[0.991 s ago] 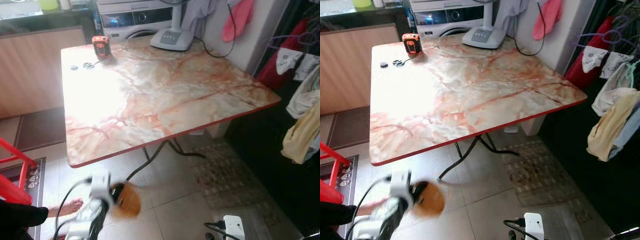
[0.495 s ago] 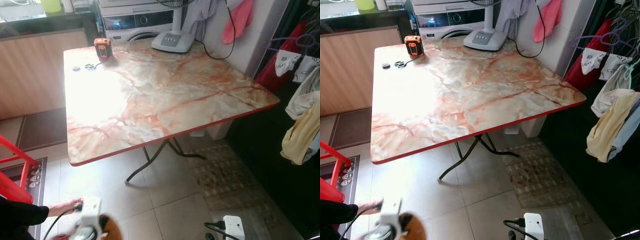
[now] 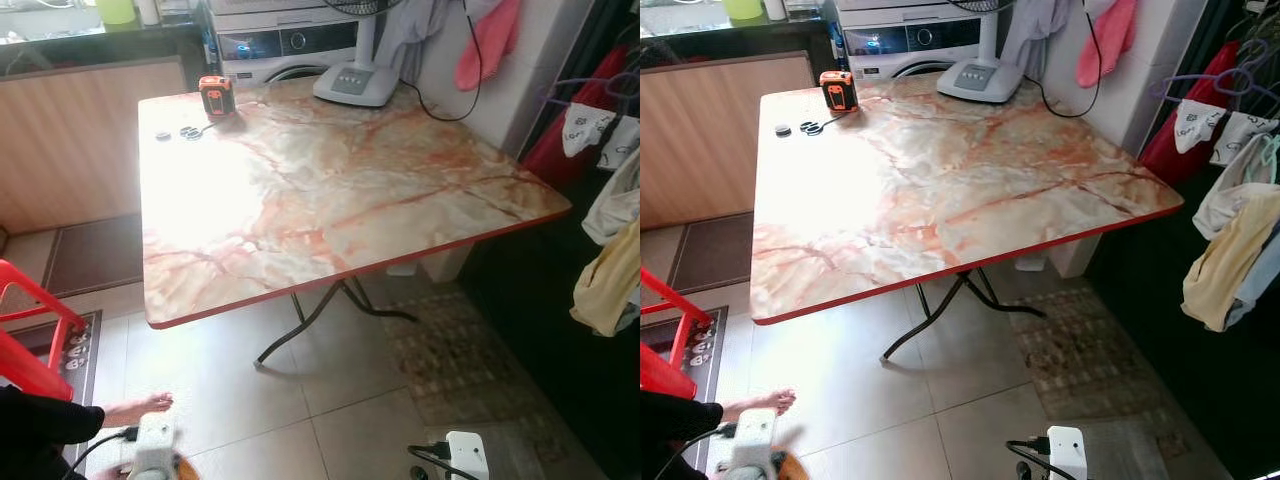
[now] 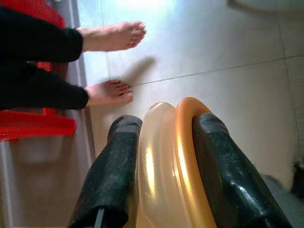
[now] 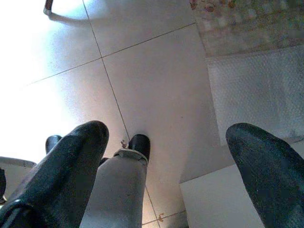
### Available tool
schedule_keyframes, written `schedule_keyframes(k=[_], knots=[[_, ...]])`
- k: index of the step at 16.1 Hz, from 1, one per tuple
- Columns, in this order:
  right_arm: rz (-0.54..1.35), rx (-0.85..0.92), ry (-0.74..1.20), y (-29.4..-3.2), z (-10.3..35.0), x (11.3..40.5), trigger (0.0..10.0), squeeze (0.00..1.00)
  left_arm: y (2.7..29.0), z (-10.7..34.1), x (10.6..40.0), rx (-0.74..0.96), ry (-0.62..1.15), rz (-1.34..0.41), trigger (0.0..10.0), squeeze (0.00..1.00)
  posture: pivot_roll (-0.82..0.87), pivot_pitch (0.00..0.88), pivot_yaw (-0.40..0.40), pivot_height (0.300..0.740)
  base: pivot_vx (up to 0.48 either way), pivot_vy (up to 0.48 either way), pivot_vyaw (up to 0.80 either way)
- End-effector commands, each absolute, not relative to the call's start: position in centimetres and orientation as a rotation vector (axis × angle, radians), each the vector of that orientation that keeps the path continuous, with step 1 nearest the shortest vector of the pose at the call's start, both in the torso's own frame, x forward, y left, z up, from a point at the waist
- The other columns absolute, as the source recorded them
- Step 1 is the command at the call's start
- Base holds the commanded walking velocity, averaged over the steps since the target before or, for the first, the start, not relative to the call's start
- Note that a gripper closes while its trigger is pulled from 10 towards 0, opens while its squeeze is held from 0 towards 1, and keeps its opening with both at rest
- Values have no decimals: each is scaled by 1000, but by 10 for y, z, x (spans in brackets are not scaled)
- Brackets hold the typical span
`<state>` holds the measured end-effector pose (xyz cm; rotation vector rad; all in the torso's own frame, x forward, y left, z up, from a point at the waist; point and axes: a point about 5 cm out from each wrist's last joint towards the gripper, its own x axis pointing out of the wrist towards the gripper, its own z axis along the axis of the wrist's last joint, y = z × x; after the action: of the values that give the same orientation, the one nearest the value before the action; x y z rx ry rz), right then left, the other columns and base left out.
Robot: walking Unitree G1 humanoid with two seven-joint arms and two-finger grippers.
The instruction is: Restocking fridge
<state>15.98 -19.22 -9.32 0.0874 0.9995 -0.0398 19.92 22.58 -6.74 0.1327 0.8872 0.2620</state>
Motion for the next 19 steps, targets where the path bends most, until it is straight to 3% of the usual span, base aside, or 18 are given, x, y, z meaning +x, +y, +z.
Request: schedule_keyframes(k=[1,19], knots=[[-45,95,1006,-192,-94,157,10000,0,223,-67,202,149,883,257,10000,0,-101,9,-12,740,0,0,0],[-52,104,1005,-190,-95,157,10000,0,215,-81,181,167,965,208,10000,0,-116,0,-4,740,0,310,0]])
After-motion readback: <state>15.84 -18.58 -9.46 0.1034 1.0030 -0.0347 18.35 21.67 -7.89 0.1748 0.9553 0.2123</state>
